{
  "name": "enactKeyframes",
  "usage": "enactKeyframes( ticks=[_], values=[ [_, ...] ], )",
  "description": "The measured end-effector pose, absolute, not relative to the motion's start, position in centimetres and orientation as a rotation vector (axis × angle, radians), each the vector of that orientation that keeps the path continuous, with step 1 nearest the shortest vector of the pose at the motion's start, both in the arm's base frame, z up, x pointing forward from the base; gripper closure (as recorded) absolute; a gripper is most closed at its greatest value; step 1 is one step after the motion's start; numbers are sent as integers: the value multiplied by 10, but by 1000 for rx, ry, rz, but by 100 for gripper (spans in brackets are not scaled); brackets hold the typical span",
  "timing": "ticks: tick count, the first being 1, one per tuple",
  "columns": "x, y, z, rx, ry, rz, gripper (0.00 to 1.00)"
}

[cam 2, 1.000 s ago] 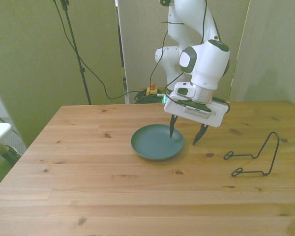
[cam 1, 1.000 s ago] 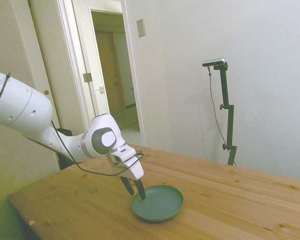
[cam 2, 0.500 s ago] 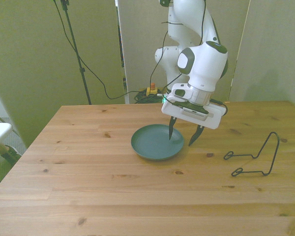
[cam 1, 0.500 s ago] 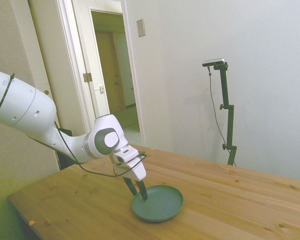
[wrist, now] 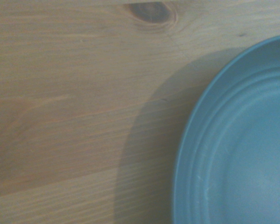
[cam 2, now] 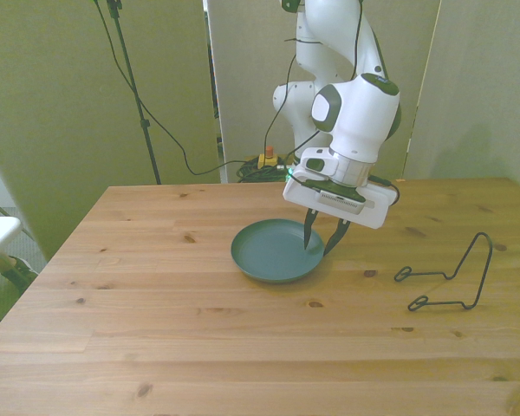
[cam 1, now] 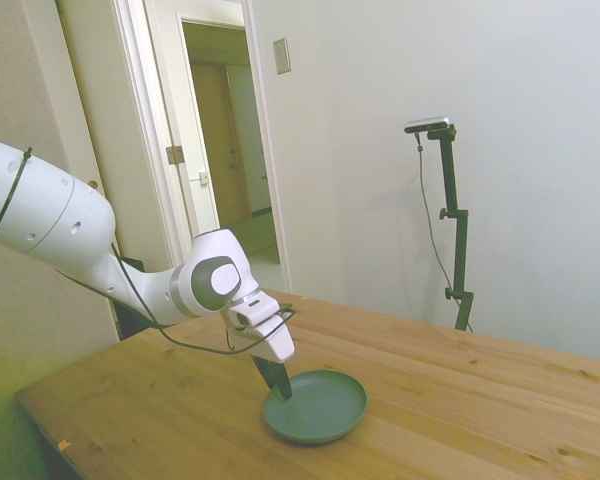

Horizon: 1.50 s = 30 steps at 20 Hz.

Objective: Load the plate

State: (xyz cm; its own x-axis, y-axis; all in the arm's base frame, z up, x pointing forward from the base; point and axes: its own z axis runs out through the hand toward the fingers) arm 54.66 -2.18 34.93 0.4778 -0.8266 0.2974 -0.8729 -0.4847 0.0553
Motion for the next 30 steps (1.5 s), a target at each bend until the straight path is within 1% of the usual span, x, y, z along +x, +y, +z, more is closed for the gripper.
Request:
enactKeyframes(
  ticks=[13,16,18,23,25,30],
  values=[
    [551,-33,352,2559,-1460,314,100],
    [548,-29,362,2652,-1426,269,100],
    [538,-23,380,2743,-1386,261,100],
    [488,-12,452,2943,-1326,270,100],
    [475,-9,477,3008,-1300,275,100],
    [466,0,507,3156,-1204,272,100]
  ],
)
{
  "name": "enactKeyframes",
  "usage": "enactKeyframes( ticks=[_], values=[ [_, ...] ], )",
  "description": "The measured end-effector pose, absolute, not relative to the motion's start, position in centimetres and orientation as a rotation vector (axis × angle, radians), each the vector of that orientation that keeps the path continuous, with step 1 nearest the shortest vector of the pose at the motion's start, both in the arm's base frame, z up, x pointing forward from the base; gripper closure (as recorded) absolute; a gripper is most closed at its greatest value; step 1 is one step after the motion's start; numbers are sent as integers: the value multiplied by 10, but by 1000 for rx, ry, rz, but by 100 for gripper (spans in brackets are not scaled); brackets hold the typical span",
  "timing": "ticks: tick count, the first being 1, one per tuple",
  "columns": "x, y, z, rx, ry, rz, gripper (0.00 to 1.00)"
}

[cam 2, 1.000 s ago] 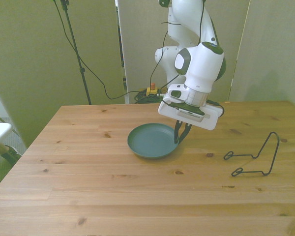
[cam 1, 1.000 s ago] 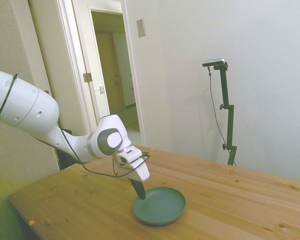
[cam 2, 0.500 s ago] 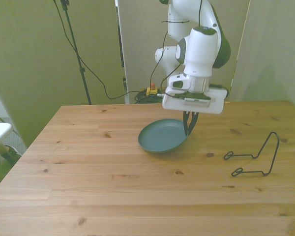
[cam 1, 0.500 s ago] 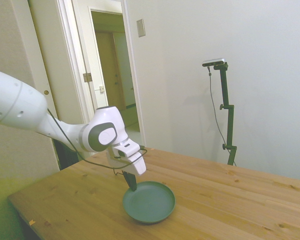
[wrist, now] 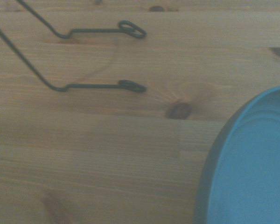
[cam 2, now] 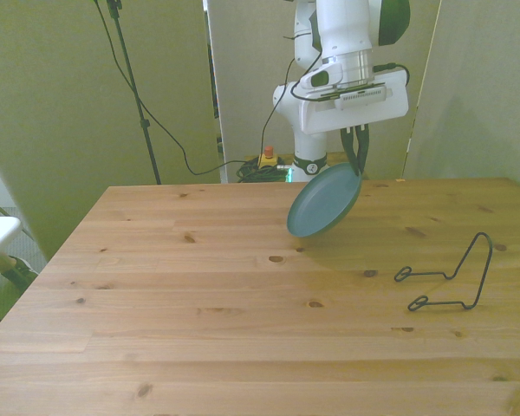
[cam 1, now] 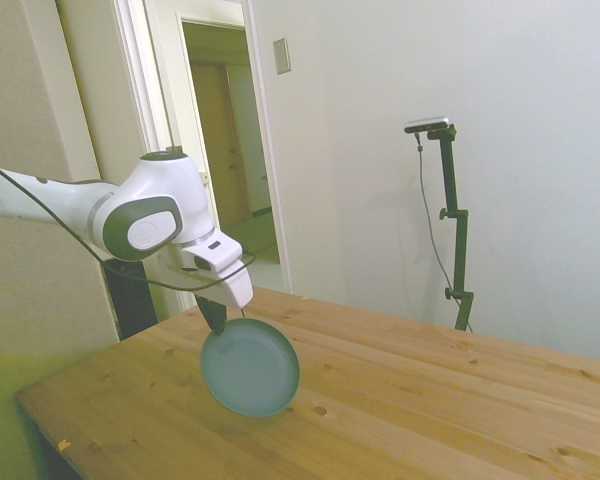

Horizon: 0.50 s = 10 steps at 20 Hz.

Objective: Load the plate

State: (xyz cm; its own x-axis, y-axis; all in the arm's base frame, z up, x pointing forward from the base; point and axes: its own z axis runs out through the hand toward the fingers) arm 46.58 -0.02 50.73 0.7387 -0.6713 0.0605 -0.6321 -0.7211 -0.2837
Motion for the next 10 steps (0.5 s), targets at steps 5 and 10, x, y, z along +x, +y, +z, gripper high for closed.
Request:
enactKeyframes(
  ticks=[5,10],
  values=[
    [472,15,549,-2638,847,-225,100],
    [479,25,592,-2595,762,-247,100]
  ],
)
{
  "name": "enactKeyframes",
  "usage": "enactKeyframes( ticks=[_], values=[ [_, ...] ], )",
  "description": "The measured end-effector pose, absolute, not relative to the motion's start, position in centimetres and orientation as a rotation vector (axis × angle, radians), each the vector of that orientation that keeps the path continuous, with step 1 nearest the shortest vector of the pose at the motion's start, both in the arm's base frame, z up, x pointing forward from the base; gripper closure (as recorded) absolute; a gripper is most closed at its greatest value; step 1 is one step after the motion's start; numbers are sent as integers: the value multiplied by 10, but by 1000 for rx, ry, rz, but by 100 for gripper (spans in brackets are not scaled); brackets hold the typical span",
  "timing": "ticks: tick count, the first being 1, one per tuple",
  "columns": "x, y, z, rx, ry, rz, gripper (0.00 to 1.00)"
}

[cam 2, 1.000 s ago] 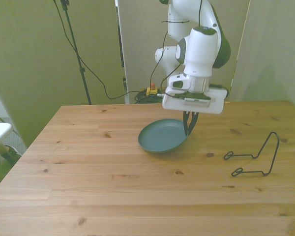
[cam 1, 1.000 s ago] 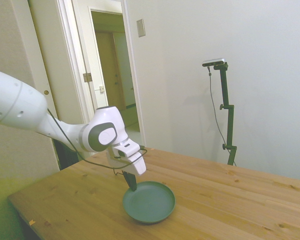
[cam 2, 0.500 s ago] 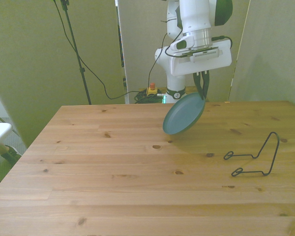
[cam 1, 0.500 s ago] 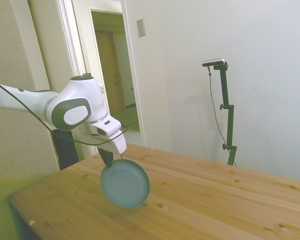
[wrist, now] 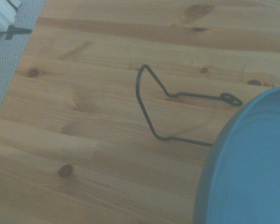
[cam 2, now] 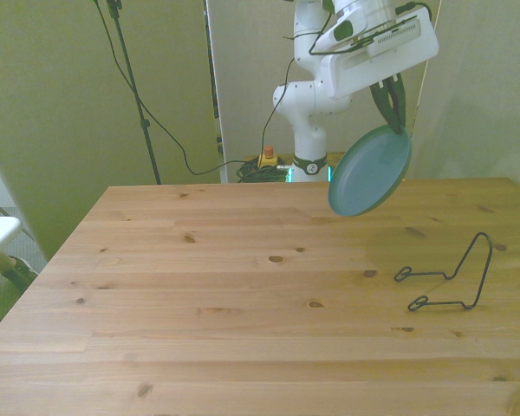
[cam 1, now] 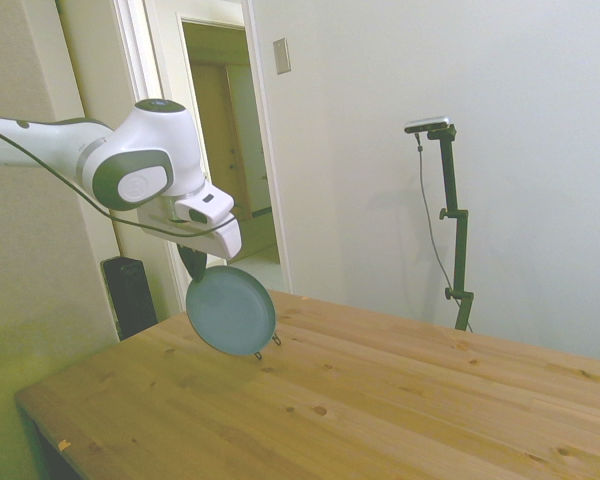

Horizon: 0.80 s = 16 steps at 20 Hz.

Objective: Load the plate

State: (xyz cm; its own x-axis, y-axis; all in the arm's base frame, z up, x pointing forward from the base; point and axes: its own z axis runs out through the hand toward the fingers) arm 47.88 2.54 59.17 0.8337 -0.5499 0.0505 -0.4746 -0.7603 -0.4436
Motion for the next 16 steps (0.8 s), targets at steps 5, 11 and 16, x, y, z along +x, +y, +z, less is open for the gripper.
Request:
enactKeyframes(
  ticks=[5,11,16],
  values=[
    [493,33,601,-2581,736,-225,100],
    [515,29,598,-2526,660,-196,100],
    [530,30,592,-2482,574,-194,100]
  ],
)
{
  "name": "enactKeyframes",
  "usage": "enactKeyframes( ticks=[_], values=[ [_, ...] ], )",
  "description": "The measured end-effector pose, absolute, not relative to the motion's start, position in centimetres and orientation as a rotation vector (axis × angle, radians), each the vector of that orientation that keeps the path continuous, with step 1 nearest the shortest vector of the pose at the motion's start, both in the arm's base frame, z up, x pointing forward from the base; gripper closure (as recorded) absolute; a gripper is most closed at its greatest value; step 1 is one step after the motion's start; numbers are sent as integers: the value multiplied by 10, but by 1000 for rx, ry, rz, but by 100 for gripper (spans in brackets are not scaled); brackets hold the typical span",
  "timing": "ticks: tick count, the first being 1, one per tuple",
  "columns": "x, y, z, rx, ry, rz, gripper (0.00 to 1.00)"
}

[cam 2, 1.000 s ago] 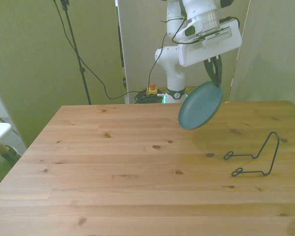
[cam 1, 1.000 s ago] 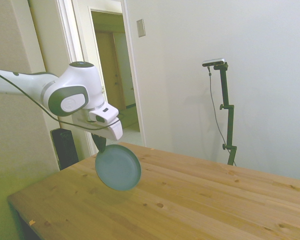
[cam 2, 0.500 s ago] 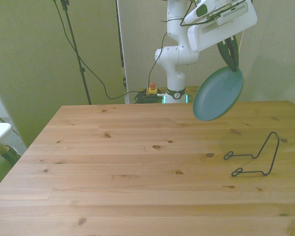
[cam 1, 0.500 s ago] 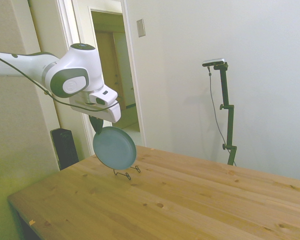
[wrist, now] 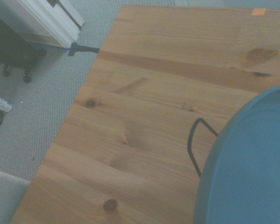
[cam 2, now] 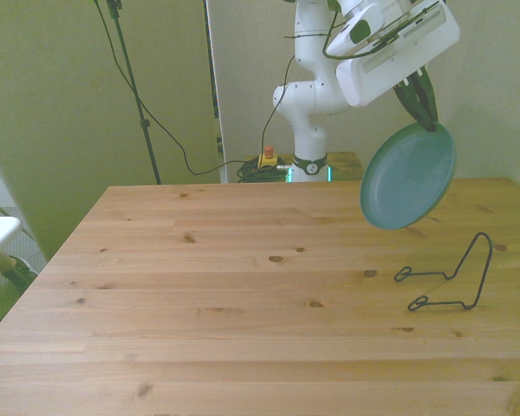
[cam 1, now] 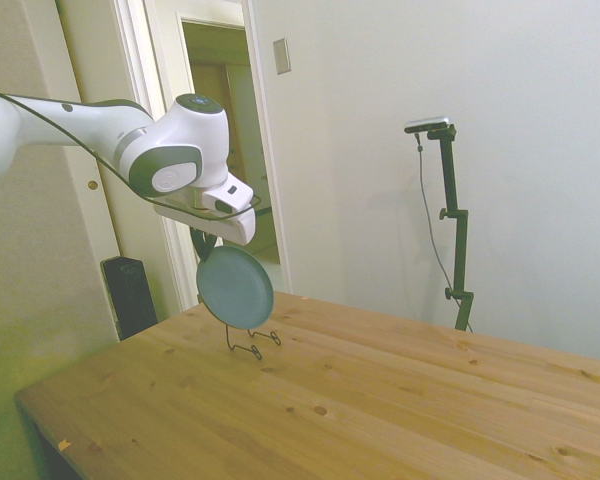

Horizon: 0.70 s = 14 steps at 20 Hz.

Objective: Load the plate

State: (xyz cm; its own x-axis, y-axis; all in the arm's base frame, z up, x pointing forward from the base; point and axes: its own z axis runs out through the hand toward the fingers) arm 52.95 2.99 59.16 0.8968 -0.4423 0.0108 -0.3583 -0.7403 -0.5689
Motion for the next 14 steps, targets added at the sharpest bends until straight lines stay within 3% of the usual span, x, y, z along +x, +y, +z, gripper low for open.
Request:
enactKeyframes(
  ticks=[14],
  values=[
    [552,61,570,-2443,480,-210,100]
  ],
)
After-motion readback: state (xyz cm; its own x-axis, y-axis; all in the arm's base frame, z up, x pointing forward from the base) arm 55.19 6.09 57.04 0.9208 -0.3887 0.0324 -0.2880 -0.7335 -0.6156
